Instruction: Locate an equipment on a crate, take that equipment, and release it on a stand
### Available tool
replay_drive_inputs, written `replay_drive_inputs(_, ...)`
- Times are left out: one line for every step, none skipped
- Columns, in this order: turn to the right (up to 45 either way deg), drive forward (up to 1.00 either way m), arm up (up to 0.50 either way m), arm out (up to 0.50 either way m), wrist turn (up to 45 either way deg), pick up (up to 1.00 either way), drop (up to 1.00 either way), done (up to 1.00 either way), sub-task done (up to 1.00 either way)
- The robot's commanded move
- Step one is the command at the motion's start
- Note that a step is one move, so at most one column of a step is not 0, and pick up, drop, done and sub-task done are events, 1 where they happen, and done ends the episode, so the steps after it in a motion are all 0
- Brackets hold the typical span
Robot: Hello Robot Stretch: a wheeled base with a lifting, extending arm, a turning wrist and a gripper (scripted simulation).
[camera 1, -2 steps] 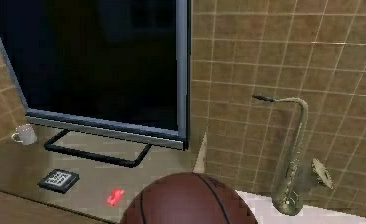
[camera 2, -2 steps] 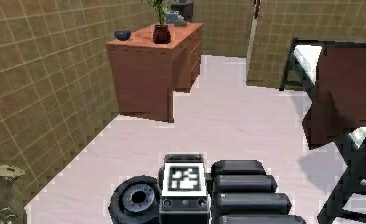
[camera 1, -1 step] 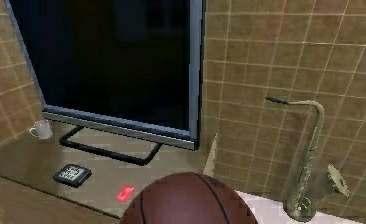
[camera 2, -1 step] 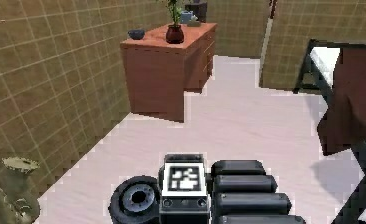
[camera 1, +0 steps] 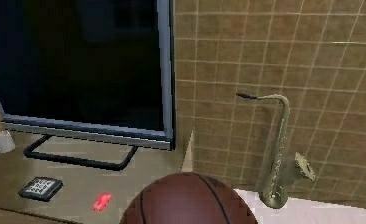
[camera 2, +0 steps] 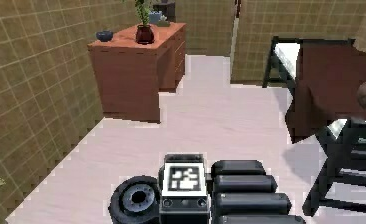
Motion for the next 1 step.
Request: replay_drive_inputs(-45.0, 0.0, 0.0, 0.0, 0.0, 0.0, 0.0, 0.0, 0.0)
